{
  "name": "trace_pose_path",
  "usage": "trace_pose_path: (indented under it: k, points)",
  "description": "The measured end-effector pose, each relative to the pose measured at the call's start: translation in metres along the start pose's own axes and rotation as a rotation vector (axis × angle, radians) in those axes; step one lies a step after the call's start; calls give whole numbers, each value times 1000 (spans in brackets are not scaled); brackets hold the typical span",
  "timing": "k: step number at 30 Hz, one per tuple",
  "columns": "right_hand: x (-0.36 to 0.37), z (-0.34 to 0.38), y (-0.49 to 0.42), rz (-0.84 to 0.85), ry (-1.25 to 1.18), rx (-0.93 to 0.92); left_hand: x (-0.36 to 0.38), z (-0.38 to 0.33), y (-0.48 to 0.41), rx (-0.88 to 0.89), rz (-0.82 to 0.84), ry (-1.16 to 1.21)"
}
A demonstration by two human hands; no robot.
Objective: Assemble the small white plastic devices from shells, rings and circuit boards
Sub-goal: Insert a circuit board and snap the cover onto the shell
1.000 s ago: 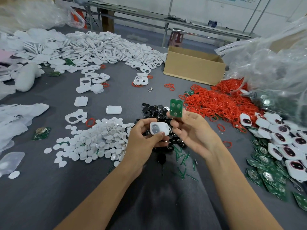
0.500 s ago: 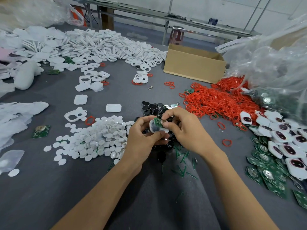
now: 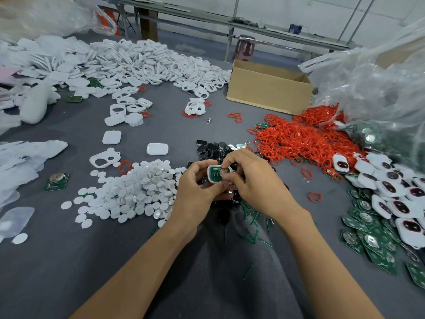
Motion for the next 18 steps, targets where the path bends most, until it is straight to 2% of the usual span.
trace_pose_path:
  k: [18]
  points:
    - [1, -1, 0, -17, 49, -2, 0, 1, -1, -9, -4, -1]
Point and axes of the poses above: each hand's wrist, its own y-axis away from the middle knuckle, its own x-axis out of the palm, z = x × y, the point moved 5 cm from there along -y, towards the middle knuckle, and after that the axes turned 15 degrees about x, right-handed, at the moved point
